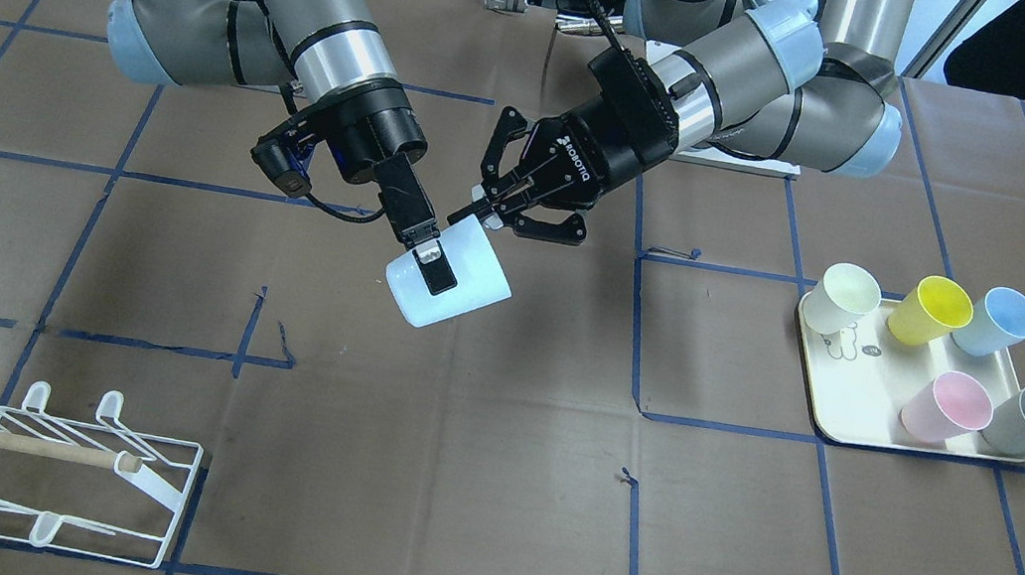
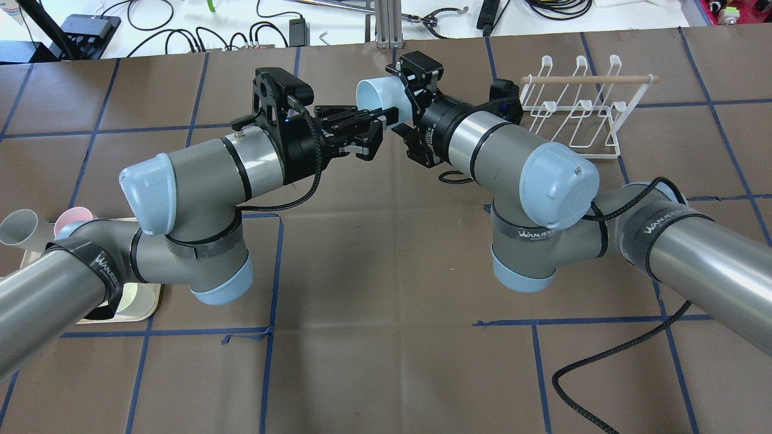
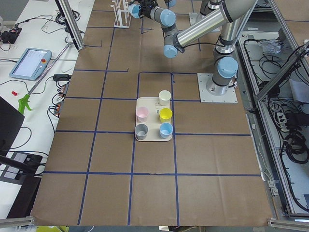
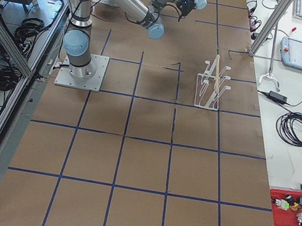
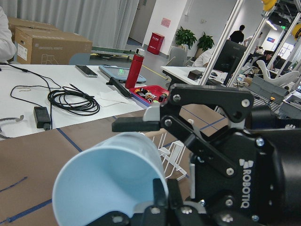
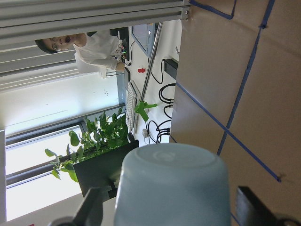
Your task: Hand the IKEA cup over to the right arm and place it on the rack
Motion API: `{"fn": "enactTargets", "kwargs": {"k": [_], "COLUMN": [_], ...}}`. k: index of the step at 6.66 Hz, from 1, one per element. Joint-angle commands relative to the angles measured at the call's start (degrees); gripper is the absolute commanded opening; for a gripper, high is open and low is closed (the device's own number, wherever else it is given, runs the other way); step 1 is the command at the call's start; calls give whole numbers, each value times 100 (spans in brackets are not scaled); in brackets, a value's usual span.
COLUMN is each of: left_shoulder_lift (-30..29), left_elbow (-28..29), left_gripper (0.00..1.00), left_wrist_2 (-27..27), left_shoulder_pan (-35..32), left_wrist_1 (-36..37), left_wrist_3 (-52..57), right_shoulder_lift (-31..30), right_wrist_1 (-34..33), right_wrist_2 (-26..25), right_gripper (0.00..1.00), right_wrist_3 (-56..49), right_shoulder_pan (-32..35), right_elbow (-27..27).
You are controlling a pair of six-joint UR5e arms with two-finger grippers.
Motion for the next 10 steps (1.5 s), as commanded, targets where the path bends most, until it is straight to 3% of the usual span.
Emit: {"fn": "enactTargets", "kwargs": {"k": [1, 2, 6, 7, 8, 10], "left_shoulder_lift": [6, 6, 6, 6, -2, 6], "left_elbow": [0, 9, 9, 18, 61, 70], "left_gripper": [1, 1, 2, 7, 36, 75], "left_wrist_2": [3, 3, 20, 46, 73, 82], "left_shoulder_pan": [-7, -7, -7, -7, 1, 10], "left_wrist_1": [0, 0, 0, 0, 17, 18], "left_wrist_3": [0, 0, 0, 0, 0, -9], "right_shoulder_lift": [20, 28, -24, -33, -33, -33], "right_wrist_1": [0, 0, -9, -9, -9, -9], "right_wrist_2": [0, 0, 9, 9, 9, 9], "right_gripper": [99, 97, 62, 59, 54, 50], "right_wrist_3": [0, 0, -26, -26, -26, -26], "right_shoulder_pan": [9, 9, 9, 9, 9, 9], "right_elbow": [-38, -30, -30, -30, -30, -30]}}
